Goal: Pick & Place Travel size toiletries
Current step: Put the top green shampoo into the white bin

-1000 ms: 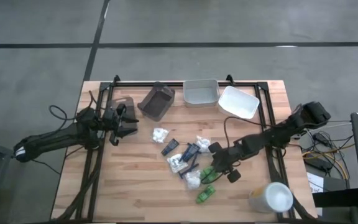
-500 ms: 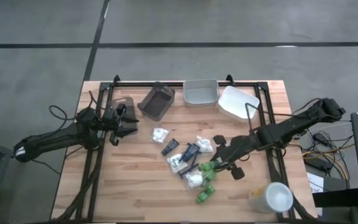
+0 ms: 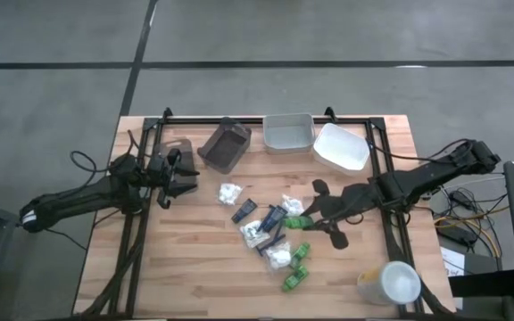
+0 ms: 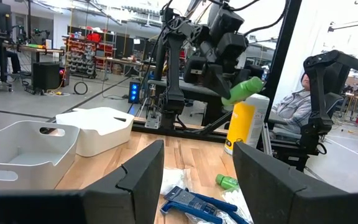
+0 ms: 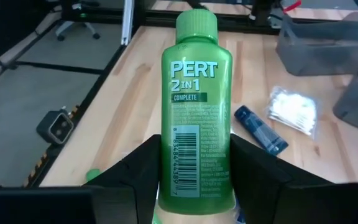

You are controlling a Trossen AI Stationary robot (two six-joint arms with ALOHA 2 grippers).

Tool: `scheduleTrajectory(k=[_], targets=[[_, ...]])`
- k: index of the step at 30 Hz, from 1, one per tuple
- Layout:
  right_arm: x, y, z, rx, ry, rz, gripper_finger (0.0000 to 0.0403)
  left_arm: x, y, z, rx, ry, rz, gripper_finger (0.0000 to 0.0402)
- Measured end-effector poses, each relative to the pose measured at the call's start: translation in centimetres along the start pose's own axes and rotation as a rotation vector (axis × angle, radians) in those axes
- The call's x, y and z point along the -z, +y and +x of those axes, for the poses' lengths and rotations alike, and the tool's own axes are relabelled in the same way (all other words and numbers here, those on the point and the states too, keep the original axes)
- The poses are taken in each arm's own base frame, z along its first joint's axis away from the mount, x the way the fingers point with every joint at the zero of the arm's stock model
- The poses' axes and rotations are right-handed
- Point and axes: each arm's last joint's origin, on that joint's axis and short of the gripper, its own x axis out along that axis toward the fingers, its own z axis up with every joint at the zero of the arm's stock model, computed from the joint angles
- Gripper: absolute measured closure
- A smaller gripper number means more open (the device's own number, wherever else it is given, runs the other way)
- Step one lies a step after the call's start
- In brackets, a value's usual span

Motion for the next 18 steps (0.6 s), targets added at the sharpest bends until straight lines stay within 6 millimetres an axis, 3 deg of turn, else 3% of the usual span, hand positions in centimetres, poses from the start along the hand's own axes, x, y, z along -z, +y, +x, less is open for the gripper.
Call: scheduleTrajectory(k=[8, 18], targets=[[-0.5, -2.7, -0.1, 0.100, -0.016, 0.033, 0.0245, 0.0, 0.0, 0.0, 0.000, 0.000, 0.000, 0.0204], [-0.6, -7.6, -0.8, 0.279, -0.021, 0.046, 0.0229, 0.0, 0.0, 0.0, 0.000, 0.000, 0.000, 0.0204]])
